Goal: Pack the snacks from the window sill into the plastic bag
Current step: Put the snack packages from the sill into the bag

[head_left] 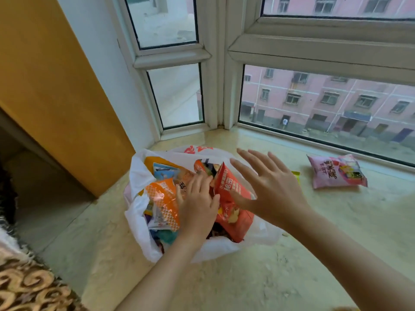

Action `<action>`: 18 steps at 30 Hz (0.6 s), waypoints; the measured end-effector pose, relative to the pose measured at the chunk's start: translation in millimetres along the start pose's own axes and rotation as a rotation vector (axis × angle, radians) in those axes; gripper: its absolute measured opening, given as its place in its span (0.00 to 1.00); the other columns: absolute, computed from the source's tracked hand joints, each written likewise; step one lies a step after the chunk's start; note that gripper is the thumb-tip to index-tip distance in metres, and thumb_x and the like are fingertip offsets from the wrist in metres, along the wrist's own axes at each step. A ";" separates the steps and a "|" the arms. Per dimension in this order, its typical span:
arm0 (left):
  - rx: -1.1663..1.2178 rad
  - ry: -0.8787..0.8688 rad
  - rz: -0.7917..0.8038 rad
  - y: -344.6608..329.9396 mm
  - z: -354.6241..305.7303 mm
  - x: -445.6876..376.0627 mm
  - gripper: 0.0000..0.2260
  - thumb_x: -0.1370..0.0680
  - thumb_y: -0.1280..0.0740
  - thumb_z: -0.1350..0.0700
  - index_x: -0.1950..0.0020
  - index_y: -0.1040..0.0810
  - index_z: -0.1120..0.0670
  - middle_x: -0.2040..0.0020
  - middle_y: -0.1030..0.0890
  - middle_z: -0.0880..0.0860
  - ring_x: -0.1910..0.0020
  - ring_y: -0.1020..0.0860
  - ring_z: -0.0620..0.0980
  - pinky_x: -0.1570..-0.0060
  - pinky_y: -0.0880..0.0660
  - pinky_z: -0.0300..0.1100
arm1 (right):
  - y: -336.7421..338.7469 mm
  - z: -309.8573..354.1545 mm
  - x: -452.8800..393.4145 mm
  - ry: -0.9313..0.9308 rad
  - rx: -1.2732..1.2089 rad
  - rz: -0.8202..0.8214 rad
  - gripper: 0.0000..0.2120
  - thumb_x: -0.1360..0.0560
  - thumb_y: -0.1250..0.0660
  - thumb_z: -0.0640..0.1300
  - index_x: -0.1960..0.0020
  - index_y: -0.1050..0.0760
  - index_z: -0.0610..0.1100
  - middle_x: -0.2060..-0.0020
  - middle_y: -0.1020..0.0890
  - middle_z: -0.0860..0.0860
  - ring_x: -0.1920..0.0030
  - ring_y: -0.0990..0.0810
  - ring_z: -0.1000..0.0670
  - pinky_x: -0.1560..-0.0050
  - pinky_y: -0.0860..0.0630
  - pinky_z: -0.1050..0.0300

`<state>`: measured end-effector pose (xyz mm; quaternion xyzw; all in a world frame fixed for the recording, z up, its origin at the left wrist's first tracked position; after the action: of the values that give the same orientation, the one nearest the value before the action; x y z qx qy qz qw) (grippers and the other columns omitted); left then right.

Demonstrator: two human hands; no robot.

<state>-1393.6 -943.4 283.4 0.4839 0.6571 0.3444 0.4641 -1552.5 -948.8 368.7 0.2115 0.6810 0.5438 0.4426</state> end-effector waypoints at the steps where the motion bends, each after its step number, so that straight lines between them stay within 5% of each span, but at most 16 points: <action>1: 0.063 -0.033 -0.064 2.7 -8.2 11.2 0.20 0.20 0.39 0.45 0.29 0.32 0.48 0.27 0.33 0.47 0.27 0.38 0.46 0.28 0.48 0.53 | -0.3 -3.3 9.0 -0.013 -0.006 0.022 0.31 0.27 0.39 0.64 0.29 0.31 0.48 0.29 0.30 0.46 0.30 0.30 0.44 0.32 0.33 0.39; 4: 0.174 -0.145 -0.119 3.7 -41.1 39.2 0.18 0.20 0.40 0.46 0.33 0.28 0.51 0.32 0.27 0.49 0.33 0.30 0.48 0.34 0.36 0.51 | 0.3 -16.4 37.7 -0.075 -0.038 0.040 0.33 0.25 0.46 0.66 0.28 0.33 0.47 0.28 0.32 0.46 0.30 0.32 0.44 0.32 0.34 0.38; 8: 0.132 -0.398 -0.163 -8.3 -94.0 75.2 0.17 0.23 0.40 0.47 0.40 0.27 0.55 0.41 0.23 0.53 0.42 0.26 0.52 0.46 0.26 0.51 | -3.5 -37.3 83.8 -0.161 -0.046 0.051 0.32 0.27 0.40 0.62 0.29 0.31 0.44 0.30 0.29 0.45 0.32 0.29 0.43 0.34 0.31 0.40; 15: 0.187 -0.425 -0.204 -32.9 -142.1 121.8 0.24 0.29 0.31 0.52 0.35 0.34 0.53 0.37 0.32 0.51 0.38 0.31 0.52 0.43 0.34 0.47 | -15.7 -73.0 169.1 -0.293 -0.051 0.147 0.35 0.29 0.41 0.63 0.26 0.36 0.47 0.29 0.31 0.46 0.30 0.31 0.44 0.34 0.32 0.41; 18: 0.103 -0.524 -0.038 -58.8 -167.9 144.9 0.30 0.31 0.29 0.50 0.31 0.35 0.51 0.35 0.34 0.49 0.35 0.33 0.50 0.41 0.36 0.46 | -23.5 -86.9 211.3 -0.346 -0.029 0.221 0.35 0.29 0.42 0.63 0.27 0.34 0.46 0.29 0.31 0.45 0.31 0.30 0.42 0.34 0.32 0.40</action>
<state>-1585.2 -822.8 246.0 0.5669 0.5401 0.1647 0.5998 -1730.0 -841.9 269.6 0.3690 0.5595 0.5543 0.4934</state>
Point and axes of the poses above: each hand's wrist, its own x-axis away from the middle knuckle, its own y-axis out of the back of the hand, z = x × y, the point moved 4 cm from there along -x, towards the middle knuckle
